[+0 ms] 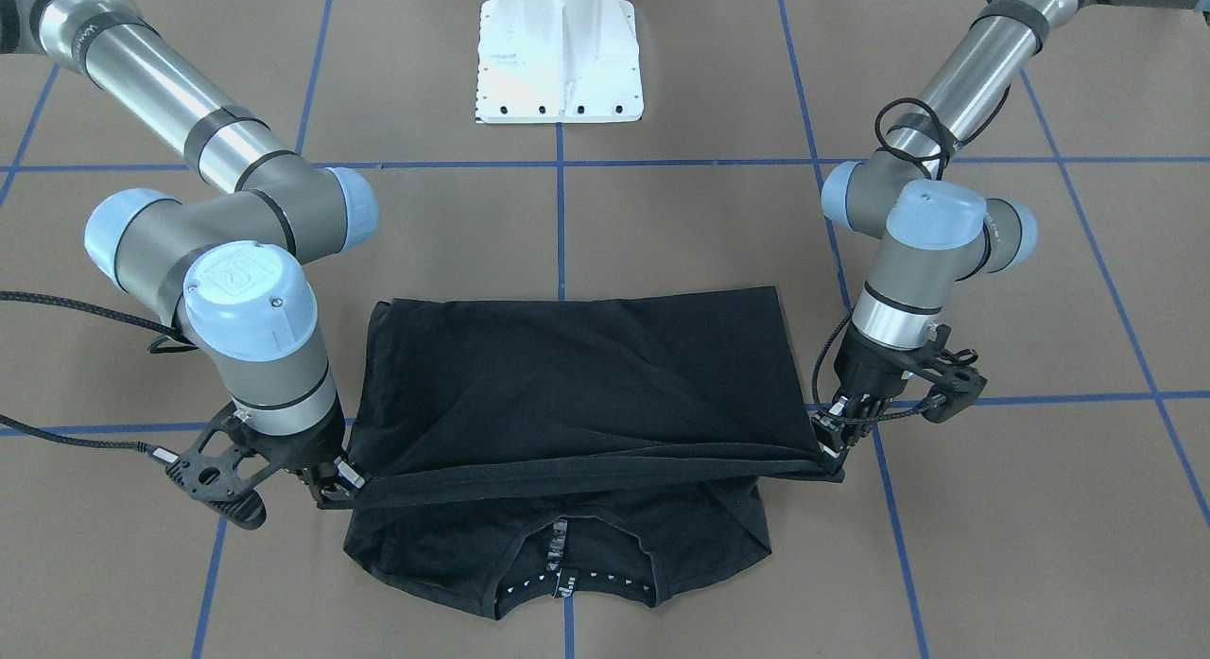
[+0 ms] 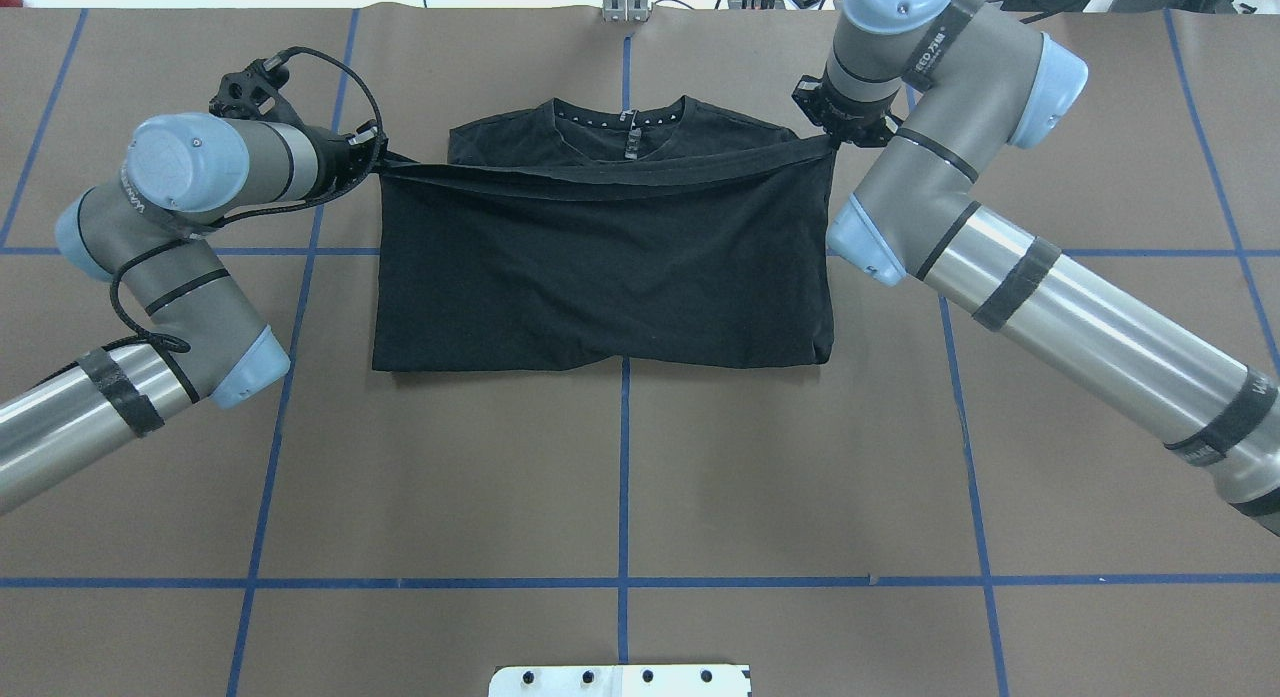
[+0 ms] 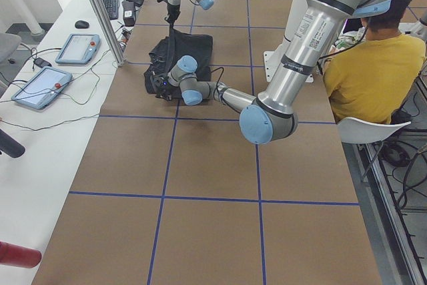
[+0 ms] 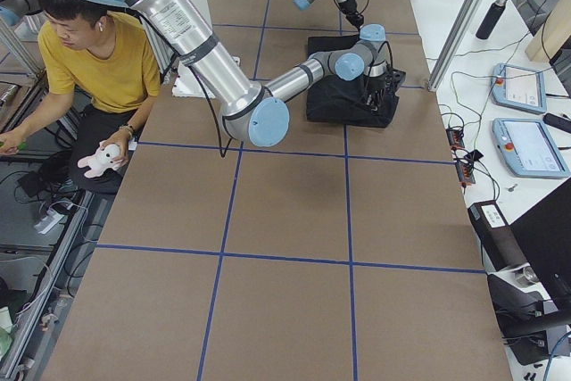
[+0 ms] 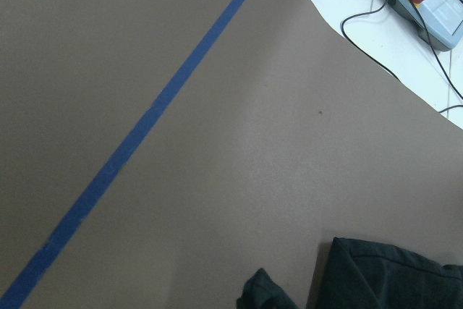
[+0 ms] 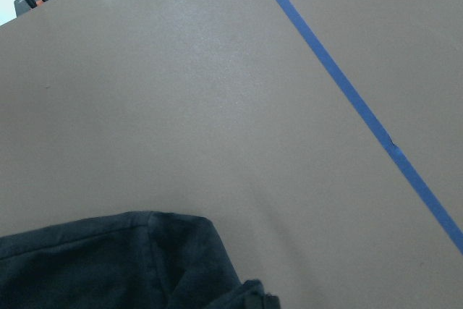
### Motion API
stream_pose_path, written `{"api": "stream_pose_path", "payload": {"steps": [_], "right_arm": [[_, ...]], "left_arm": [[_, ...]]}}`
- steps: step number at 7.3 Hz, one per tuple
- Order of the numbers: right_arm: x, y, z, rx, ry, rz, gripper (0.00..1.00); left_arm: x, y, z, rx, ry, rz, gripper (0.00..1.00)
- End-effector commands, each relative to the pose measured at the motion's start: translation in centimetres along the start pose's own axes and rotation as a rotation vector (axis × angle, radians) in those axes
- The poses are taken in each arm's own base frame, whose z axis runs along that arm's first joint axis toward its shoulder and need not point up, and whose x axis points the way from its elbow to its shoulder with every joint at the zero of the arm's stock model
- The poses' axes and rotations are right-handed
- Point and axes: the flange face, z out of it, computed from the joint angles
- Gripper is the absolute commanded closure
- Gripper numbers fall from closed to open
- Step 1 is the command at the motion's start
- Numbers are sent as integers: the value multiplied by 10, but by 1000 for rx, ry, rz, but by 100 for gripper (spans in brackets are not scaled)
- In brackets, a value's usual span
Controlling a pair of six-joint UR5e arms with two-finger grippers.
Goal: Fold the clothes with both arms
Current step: 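Lay the hem down near the collar and release both grippers, then move the right gripper to the folded shirt's side edge and grasp it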
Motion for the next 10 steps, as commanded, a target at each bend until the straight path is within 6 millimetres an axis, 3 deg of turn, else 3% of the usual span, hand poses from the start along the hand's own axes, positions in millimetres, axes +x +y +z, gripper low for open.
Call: {"api": "stream_pose_path", "payload": {"steps": [1,3,4,5,6,8,9,10], "right_arm": [[-5,-5,20,3,-19,-4,72],[-19,-4,6,5,-45,-5,26],[-16,-1,-9,4,-79,17,25],[-2,22,-16,-15,-109,83,25],[32,51,-15,-39,-125,125,25],[127,129,-34,-102,-154,194,24],[147,167,-31,-40,-179,162,24],[147,189,-26,-62,-219,173,23]], "left_arm": [[-6,-14,2,17,-11,-10,61],[-4,-32,-5,34,13,-21,50],[-4,-34,-6,37,14,-22,49],[-5,-34,-6,35,14,-22,49],[-6,-35,-6,37,12,-22,49],[-8,-33,-6,33,12,-20,49],[-11,-33,-5,33,7,-10,49],[-10,-33,-6,36,11,16,48]]}}
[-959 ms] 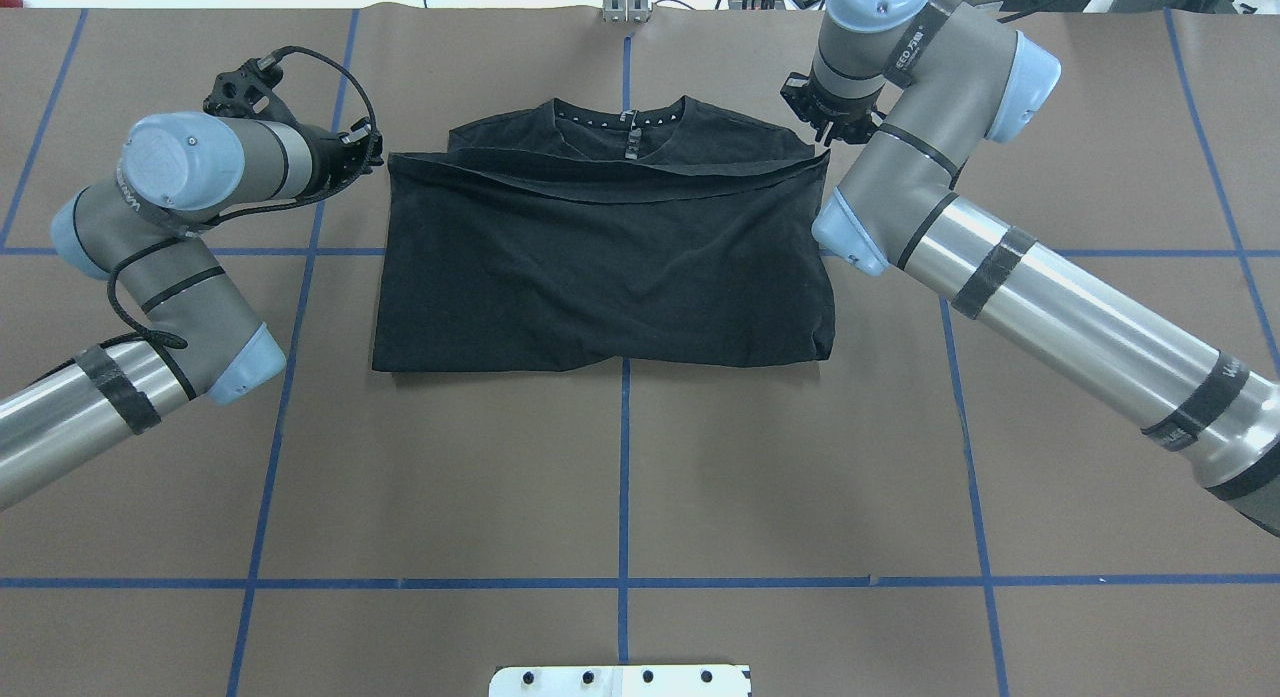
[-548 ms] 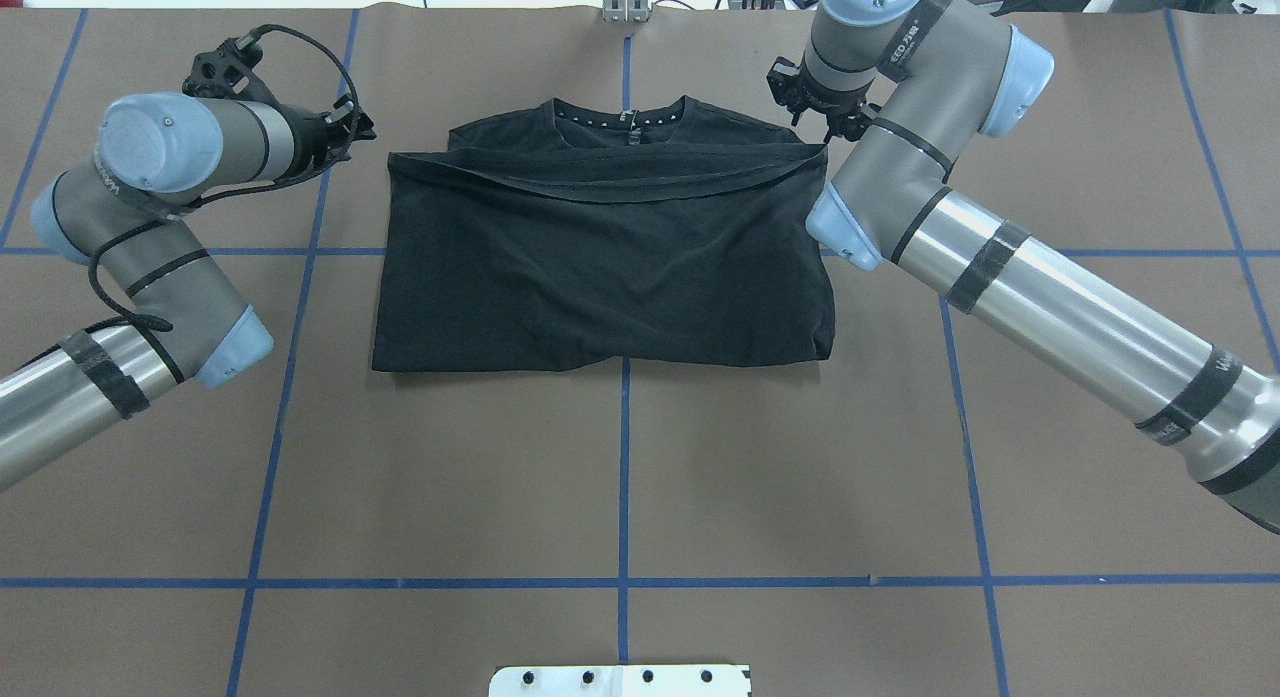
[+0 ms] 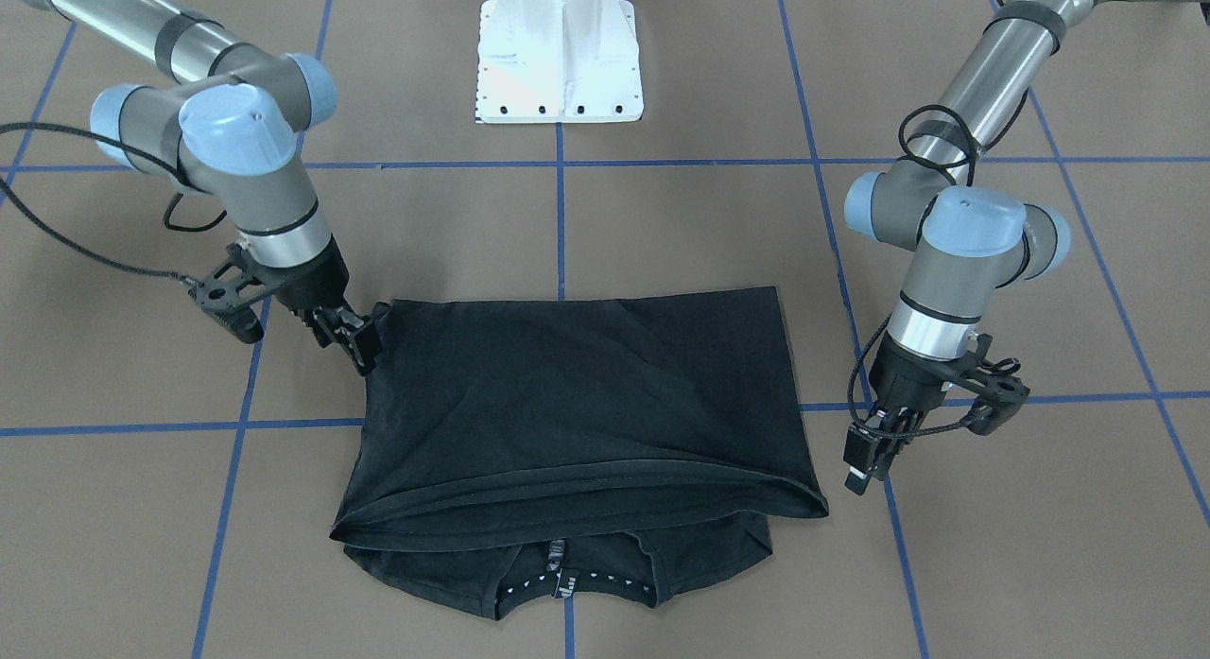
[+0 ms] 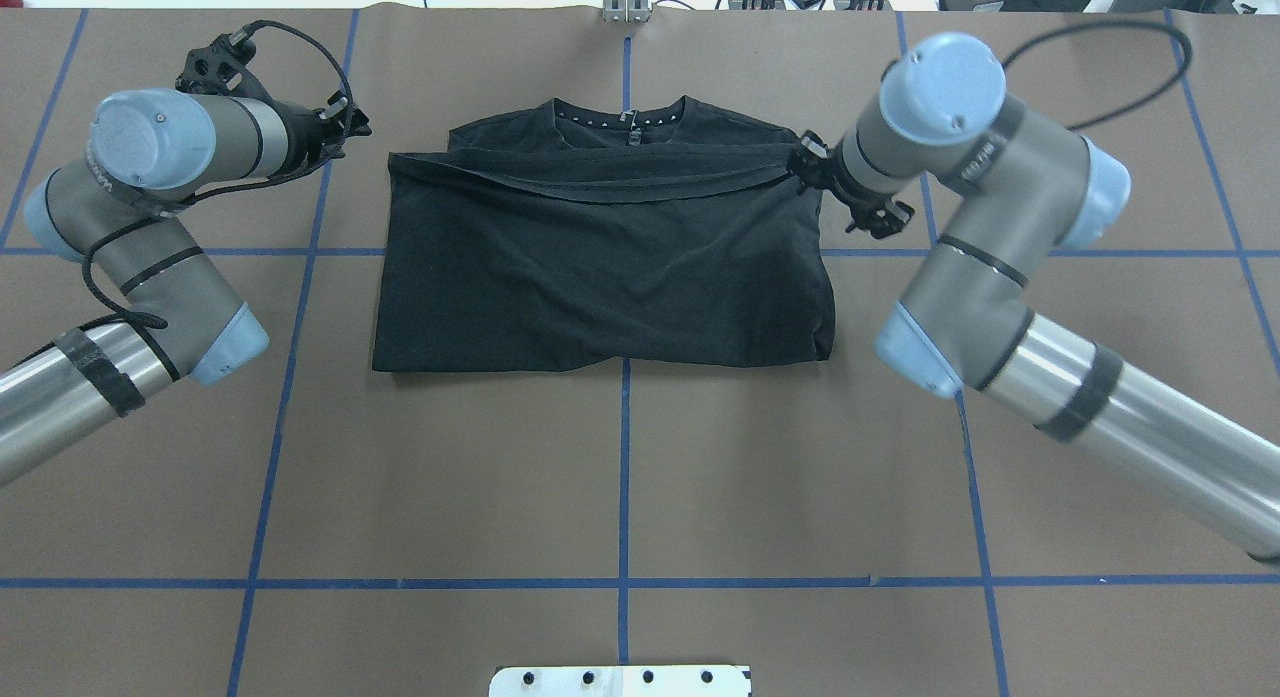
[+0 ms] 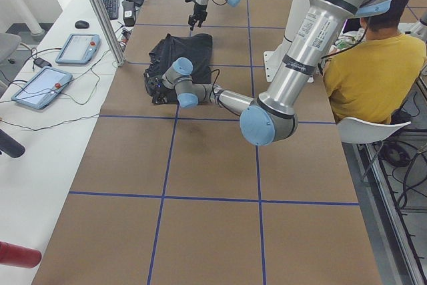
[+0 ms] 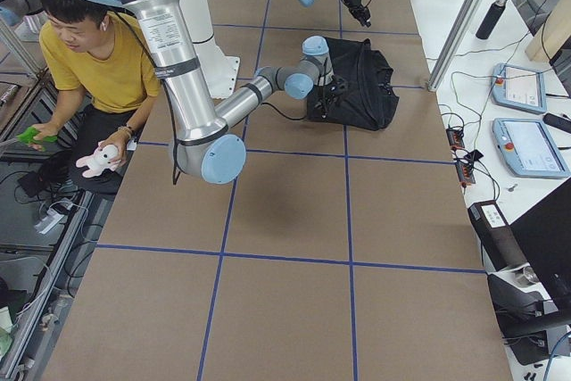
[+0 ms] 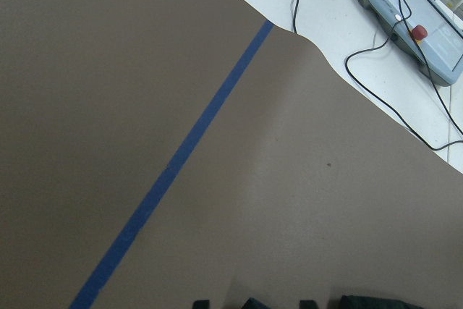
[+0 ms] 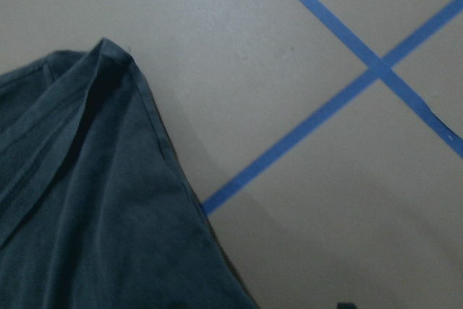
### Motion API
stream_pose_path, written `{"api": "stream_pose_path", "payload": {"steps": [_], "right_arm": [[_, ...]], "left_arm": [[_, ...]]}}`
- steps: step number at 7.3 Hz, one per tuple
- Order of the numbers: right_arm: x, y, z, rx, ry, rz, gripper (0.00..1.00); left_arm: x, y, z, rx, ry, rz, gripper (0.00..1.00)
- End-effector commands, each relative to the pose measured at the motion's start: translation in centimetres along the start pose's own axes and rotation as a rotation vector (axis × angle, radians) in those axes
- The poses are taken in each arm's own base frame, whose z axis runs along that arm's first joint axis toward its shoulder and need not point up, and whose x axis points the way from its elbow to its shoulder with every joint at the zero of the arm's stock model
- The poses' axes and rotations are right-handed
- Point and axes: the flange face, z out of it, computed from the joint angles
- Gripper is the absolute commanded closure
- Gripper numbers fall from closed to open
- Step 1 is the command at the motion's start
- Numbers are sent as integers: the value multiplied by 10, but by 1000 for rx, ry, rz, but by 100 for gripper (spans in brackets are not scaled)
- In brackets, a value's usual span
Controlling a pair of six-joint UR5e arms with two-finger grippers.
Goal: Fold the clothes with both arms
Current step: 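Move the right gripper to the folded shirt's side edge and grasp it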
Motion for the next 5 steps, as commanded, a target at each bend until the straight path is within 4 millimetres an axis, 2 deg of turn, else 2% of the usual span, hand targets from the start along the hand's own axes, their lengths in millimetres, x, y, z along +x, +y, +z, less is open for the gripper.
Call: {"api": "stream_pose_path", "payload": {"steps": [1,2,5], "right_arm": [[38,30,5,-16,-65,64,24],[46,27,4,-39,-132,88,24],[49,27,23,-59,-148,191,26]], "left_arm": [[-1,0,0,2,0,24,48],[-1,0,-1,4,-1,26,48],[-1,-1,-1,8,-2,25,48]]}}
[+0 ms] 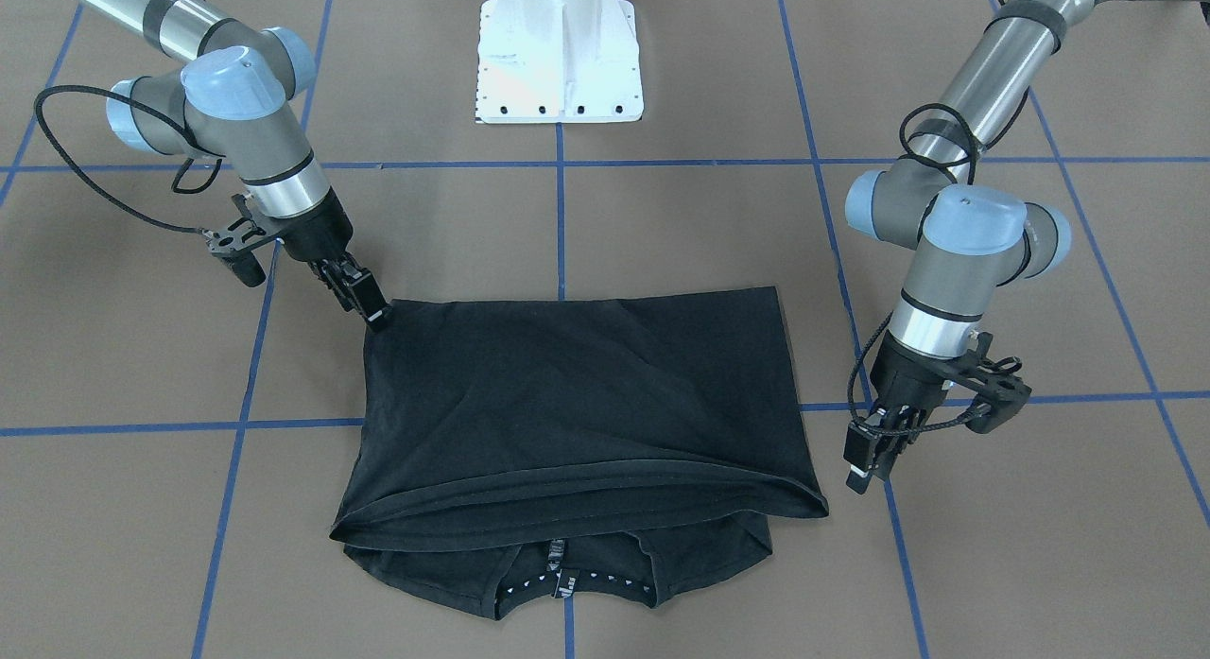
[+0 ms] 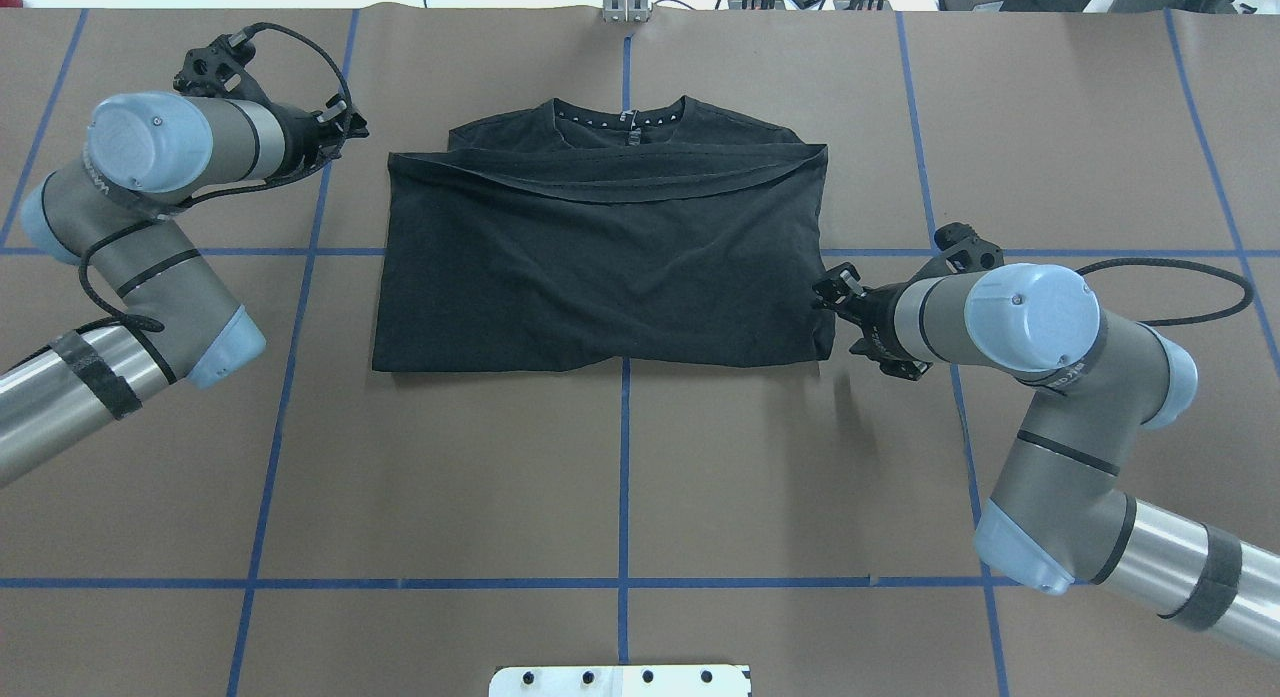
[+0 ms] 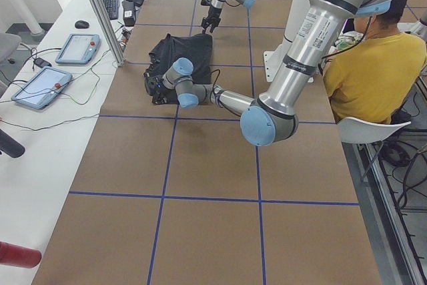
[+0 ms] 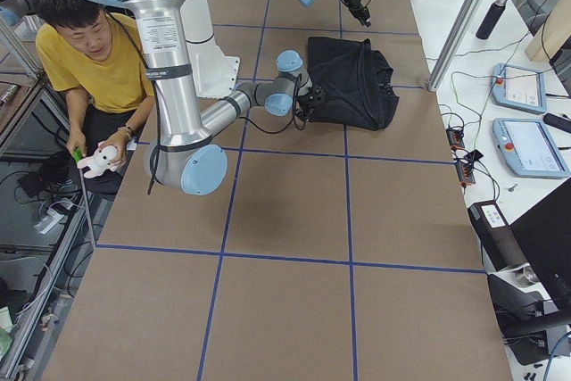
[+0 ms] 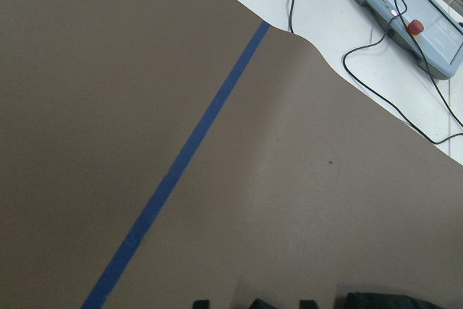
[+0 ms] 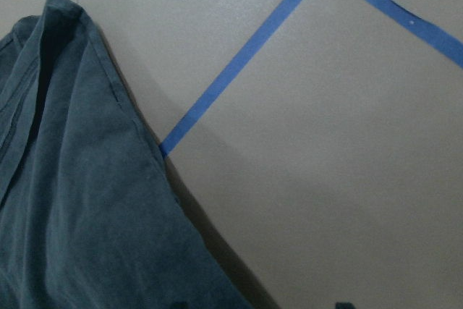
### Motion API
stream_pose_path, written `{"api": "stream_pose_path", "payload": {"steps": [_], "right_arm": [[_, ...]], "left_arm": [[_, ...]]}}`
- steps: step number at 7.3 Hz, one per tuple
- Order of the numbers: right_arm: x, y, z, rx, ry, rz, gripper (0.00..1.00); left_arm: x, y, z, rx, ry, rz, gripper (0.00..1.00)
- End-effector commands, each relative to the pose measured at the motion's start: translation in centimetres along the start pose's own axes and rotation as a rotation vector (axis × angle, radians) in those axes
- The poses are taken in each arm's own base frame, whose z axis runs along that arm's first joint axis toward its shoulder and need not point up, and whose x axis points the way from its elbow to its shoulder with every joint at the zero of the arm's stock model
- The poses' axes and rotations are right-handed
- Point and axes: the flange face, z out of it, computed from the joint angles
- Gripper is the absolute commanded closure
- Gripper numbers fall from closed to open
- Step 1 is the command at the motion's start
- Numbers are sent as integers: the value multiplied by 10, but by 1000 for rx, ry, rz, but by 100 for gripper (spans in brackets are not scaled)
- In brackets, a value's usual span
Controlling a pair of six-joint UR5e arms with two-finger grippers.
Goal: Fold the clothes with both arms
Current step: 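Move the right gripper to the folded shirt's side edge and grasp it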
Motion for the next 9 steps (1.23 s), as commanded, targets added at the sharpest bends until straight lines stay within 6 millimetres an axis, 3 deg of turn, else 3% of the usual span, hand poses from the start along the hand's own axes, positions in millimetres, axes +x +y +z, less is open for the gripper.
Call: {"api": "stream_pose_path", "payload": {"steps": [1,2,3,4,6,7,8,9], "right_arm": [[2,0,7,-19,-30,65,27],[0,1,6,-30,-50,83,34],[3,1,11,-28,-39,83,55],[4,1,12,-29,-37,84,100],[6,0,9,-38,-44,81,100],[5,-1,-3,-61,-48,76,100],[27,-5,-24,-83,-34,74,100],[69,-16,-63,-79,-11,75,100]], "left_arm": [[-1,0,0,3,-2,0,47],[-1,0,0,3,-2,0,47],[0,-1,-1,6,0,0,47],[-2,-2,0,6,-3,-1,47],[-3,-1,0,4,-3,-1,46],[-4,-2,0,4,-5,-1,46],[-4,-2,0,6,-4,-1,46],[-4,-2,0,4,-5,-1,46]]}}
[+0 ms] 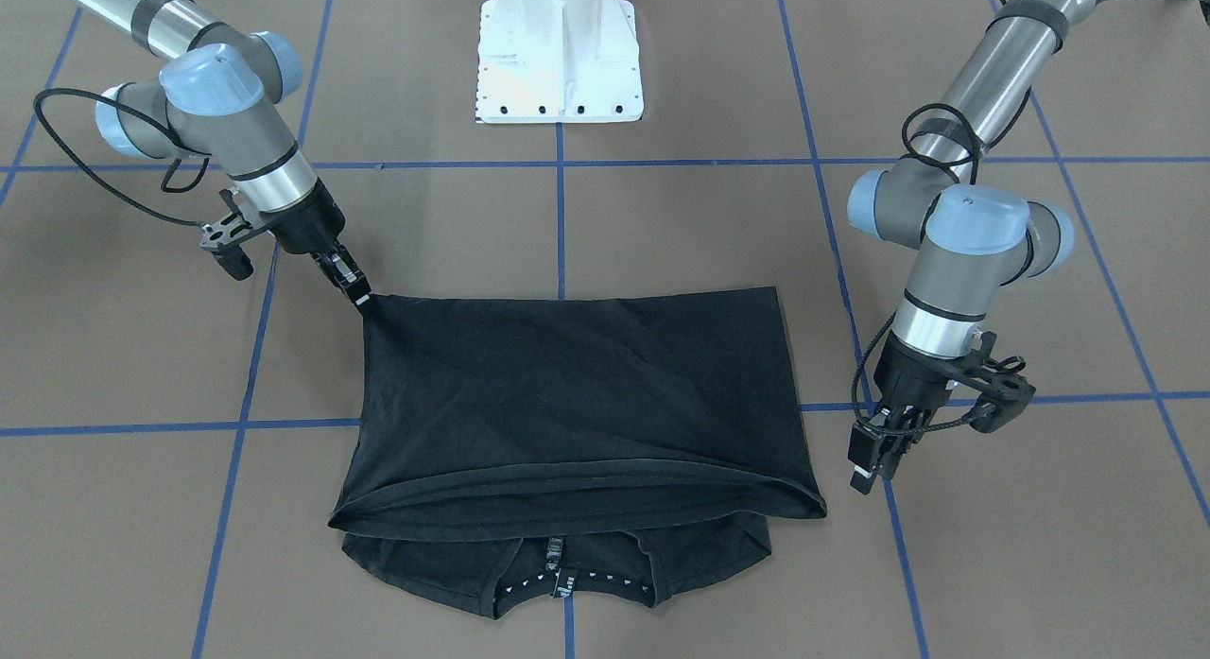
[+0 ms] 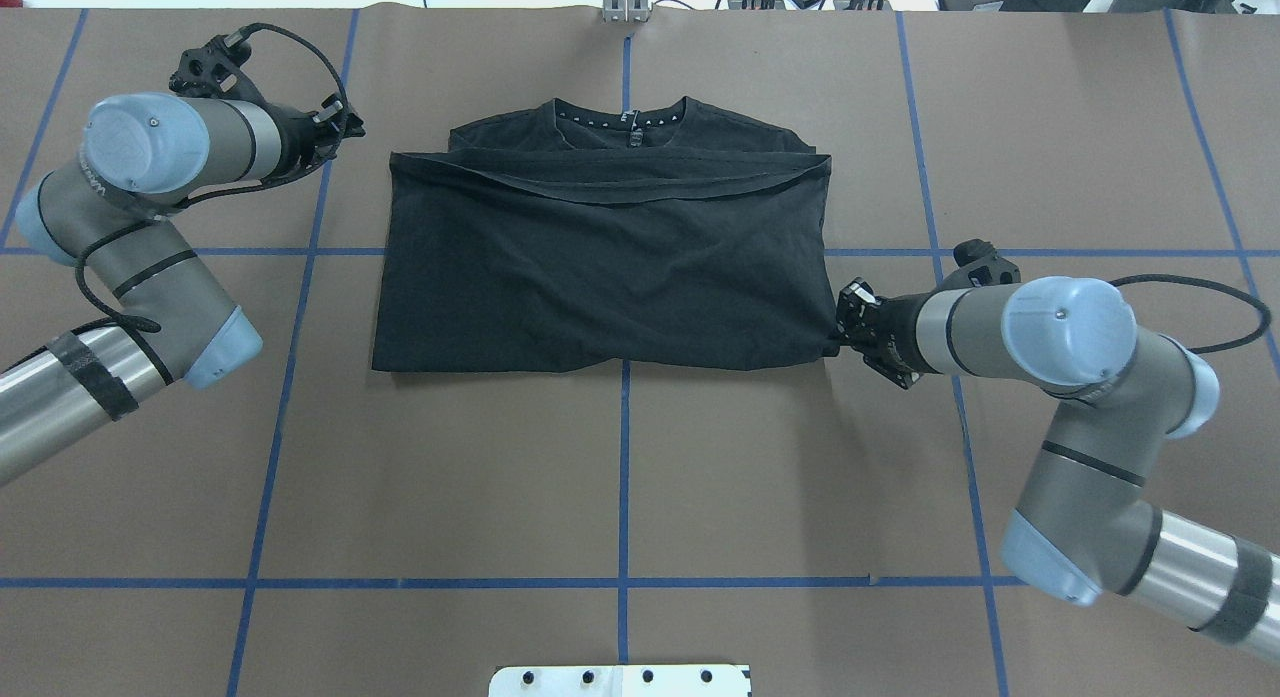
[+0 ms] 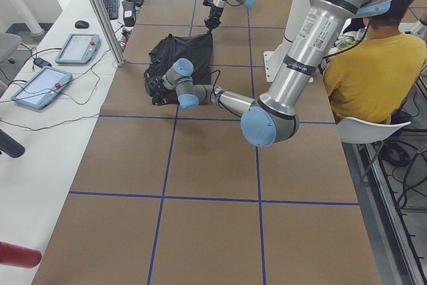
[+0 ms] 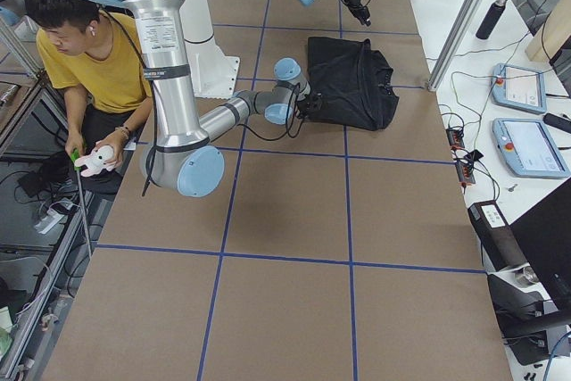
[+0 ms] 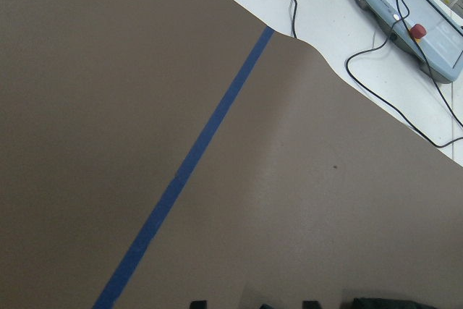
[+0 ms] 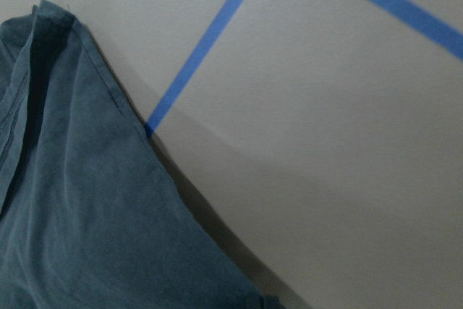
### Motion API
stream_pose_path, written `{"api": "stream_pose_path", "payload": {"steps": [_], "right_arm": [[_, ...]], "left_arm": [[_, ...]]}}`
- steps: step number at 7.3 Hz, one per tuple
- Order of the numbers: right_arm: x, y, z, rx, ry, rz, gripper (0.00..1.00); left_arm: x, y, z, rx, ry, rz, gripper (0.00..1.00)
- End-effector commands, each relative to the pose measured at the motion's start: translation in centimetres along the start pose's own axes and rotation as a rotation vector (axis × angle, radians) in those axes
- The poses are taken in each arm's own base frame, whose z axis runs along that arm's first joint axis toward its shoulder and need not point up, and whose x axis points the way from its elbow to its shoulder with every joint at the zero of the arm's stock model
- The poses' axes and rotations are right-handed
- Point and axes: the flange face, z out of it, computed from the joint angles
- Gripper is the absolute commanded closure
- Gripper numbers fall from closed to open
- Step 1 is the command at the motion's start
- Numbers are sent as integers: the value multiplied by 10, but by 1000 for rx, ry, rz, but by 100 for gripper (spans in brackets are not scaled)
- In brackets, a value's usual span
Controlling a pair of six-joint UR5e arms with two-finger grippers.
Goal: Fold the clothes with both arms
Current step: 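Drag the grasped side edge with the right gripper toward the robot, rotating the shirt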
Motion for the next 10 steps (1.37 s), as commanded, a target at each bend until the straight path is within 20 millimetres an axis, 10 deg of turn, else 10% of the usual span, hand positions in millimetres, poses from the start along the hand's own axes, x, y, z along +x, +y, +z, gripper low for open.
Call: {"api": "stream_pose_path", "payload": {"steps": [1,5,6,7,10], "right_arm": [[87,15,-78,-49,92,-39,100],[191,186,-118,-398,347,-198,100],[198,207,-129,-422,384,-223,32],[182,204,-141,-423,355,-209,0],[101,108,-143,-233,185,-73,0]], "left_arm": [[6,1,-6,-7,14,1,46],[52,21,-53,-152,123,9,46],[66,28,-70,-196,160,14,46],[72,37,-87,-246,182,-42,44],[23,137,-122,-354,152,-40,38]]}}
